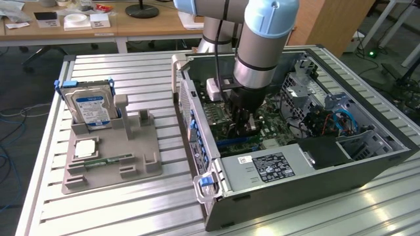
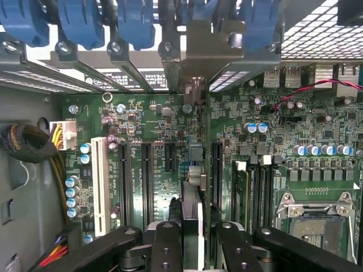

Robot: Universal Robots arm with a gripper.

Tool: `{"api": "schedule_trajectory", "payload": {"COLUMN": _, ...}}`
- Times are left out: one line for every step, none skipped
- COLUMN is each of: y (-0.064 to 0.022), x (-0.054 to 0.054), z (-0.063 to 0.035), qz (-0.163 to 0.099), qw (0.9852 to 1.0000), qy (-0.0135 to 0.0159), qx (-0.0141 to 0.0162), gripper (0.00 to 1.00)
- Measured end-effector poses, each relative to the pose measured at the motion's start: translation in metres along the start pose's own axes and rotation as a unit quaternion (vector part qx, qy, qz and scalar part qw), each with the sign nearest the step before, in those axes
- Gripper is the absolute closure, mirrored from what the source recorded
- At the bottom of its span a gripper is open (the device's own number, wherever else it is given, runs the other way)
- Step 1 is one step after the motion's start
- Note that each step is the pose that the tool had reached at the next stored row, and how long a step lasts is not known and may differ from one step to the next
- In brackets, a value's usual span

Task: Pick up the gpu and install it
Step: 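Insert the gpu into the slot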

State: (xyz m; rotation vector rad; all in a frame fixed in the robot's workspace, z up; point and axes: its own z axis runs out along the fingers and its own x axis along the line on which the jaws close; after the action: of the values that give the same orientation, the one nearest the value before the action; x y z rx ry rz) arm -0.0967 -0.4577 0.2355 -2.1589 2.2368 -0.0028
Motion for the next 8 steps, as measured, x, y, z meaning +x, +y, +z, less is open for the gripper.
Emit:
{"api": "schedule_trajectory", "payload": {"y": 0.0000, "x": 0.0000, "z": 0.0002, "qz": 0.000, "qw": 1.0000, "qy": 0.0000, "qx": 0.0001, "gripper": 0.73}}
{"api": "schedule_trajectory", "payload": {"y": 0.0000, "x": 0.0000, "z": 0.0003, "qz": 0.000, "qw": 1.0000, "qy": 0.0000, "qx": 0.0003, "gripper": 0.73}}
{"api": "schedule_trajectory", "payload": {"y": 0.0000, "x": 0.0000, "z": 0.0003, "qz": 0.000, "qw": 1.0000, "qy": 0.0000, "qx": 0.0005, "gripper": 0.73}}
{"api": "schedule_trajectory", "payload": {"y": 0.0000, "x": 0.0000, "z": 0.0004, "qz": 0.000, "qw": 1.0000, "qy": 0.0000, "qx": 0.0010, "gripper": 0.73}}
{"api": "schedule_trajectory", "payload": {"y": 0.0000, "x": 0.0000, "z": 0.0005, "qz": 0.000, "qw": 1.0000, "qy": -0.0001, "qx": 0.0014, "gripper": 0.73}}
{"api": "schedule_trajectory", "payload": {"y": 0.0000, "x": 0.0000, "z": 0.0006, "qz": 0.000, "qw": 1.0000, "qy": -0.0001, "qx": 0.0017, "gripper": 0.73}}
{"api": "schedule_trajectory", "payload": {"y": 0.0001, "x": 0.0000, "z": 0.0007, "qz": 0.000, "qw": 1.0000, "qy": -0.0001, "qx": 0.0020, "gripper": 0.73}}
{"api": "schedule_trajectory", "payload": {"y": 0.0002, "x": 0.0000, "z": 0.0007, "qz": 0.000, "qw": 1.0000, "qy": -0.0002, "qx": 0.0020, "gripper": 0.73}}
